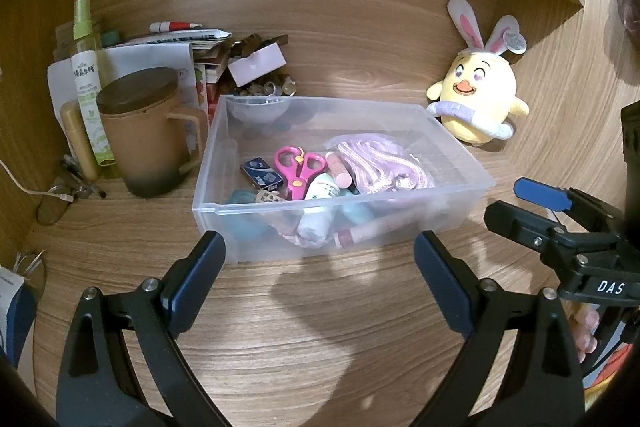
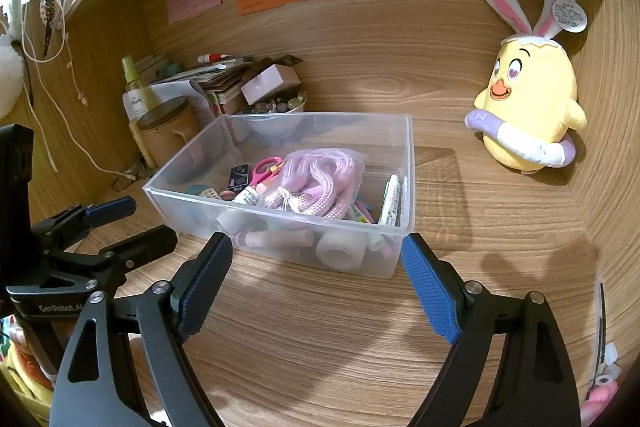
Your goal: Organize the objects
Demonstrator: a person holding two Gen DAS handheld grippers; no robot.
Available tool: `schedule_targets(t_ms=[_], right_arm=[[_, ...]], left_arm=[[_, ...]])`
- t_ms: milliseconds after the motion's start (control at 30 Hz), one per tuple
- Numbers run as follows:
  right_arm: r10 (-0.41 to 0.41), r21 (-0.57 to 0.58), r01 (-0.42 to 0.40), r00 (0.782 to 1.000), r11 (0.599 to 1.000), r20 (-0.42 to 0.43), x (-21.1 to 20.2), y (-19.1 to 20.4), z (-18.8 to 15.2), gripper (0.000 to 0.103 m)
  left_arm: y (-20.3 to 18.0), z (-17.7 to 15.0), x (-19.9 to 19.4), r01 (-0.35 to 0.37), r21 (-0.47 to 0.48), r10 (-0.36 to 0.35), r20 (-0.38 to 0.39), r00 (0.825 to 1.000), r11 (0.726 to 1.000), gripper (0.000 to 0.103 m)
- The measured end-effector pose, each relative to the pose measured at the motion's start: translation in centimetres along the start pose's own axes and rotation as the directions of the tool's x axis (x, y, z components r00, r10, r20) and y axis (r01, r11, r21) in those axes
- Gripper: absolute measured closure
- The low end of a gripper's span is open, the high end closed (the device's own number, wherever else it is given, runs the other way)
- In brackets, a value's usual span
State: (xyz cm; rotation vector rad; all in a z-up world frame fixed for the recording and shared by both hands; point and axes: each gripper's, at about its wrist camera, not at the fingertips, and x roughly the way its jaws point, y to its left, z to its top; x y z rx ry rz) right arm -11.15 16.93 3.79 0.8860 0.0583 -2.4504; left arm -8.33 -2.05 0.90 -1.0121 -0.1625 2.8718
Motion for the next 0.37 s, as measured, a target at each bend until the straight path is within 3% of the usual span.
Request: schedule_targets(t_ms=[367], right_arm=[[-0.007,-0.001,0.007,1.000,1.000,-0.011,0.45,0.33,-0.02,0.018]], left_arm=[[0.19,0.21,-0.16,0.003,-0.001,-0.003,0.023,1.000,1.000,0.006]])
